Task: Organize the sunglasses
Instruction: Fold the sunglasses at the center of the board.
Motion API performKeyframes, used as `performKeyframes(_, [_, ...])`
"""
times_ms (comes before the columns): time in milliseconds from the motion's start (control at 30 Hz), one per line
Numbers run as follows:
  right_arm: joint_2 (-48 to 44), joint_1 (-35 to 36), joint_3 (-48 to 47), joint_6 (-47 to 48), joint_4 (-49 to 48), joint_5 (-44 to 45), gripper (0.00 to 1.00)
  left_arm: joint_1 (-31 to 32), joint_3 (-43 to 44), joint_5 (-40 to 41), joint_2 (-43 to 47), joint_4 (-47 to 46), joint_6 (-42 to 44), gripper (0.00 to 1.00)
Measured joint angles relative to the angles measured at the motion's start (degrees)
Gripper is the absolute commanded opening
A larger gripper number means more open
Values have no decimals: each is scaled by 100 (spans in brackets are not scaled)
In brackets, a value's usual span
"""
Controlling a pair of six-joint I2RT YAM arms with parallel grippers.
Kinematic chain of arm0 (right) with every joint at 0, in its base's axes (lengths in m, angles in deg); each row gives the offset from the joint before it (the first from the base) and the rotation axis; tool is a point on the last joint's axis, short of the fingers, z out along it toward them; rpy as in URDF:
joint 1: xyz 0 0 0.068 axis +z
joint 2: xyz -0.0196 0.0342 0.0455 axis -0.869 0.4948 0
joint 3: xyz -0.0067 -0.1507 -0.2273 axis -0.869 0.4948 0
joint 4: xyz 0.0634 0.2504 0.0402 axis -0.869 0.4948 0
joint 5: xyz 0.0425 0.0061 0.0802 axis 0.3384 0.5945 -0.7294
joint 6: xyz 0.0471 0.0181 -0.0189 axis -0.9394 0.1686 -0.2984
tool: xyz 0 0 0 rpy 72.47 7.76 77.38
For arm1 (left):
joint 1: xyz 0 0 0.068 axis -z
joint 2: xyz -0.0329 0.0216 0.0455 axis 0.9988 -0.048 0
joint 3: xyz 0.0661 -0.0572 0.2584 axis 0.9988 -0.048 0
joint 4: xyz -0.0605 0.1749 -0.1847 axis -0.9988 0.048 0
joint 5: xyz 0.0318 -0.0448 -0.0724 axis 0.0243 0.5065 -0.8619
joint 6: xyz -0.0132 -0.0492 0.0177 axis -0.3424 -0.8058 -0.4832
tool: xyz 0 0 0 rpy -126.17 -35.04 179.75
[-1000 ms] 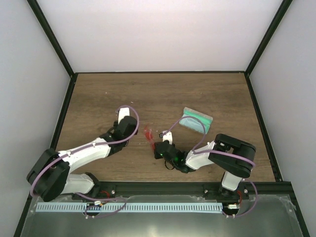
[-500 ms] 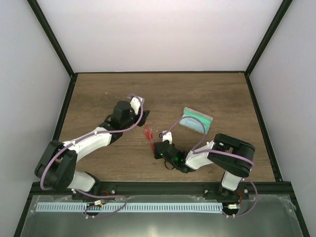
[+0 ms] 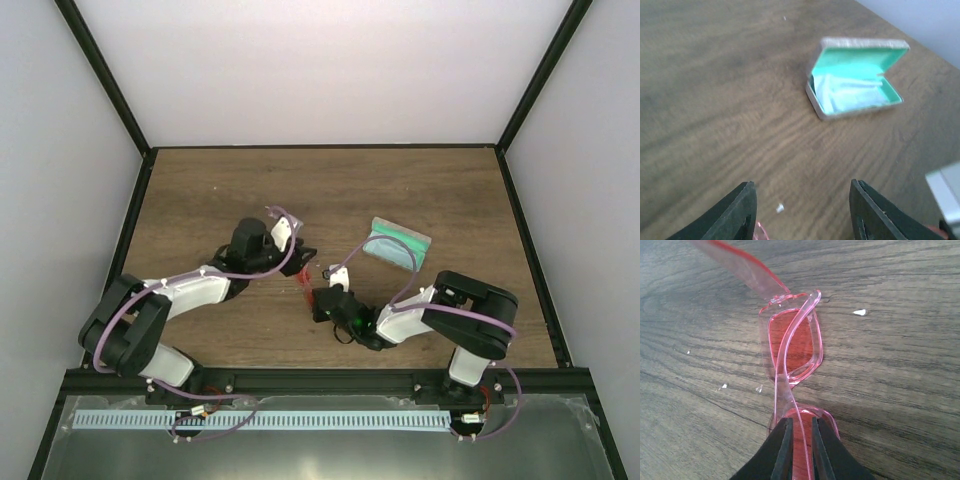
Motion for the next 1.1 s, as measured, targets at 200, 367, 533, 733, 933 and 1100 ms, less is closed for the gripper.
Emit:
performKeyframes(200, [-138,2,122,15,52,-2,12,146,-507,-201,-68,-282,-151,54])
performKeyframes(367, [-306,2,192,46,212,0,21,212,-706,-155,-131,-562,-334,54])
performKeyframes(533, [-691,2,354,20,584,20,29,212,-866,-9,-136,-734,-553,54])
performKeyframes(733, [-1716,2,767,-79,1021,131,45,212,-935,170,-136,-848,-728,54])
performKeyframes(933, [-2529,2,907,-262,1646,396,45,254,-1001,264,-144,-1047,-833,54])
performKeyframes(1100, [-3635,2,1327,-509,2332,678,45,509,-1034,428,-278,-1178,-846,54])
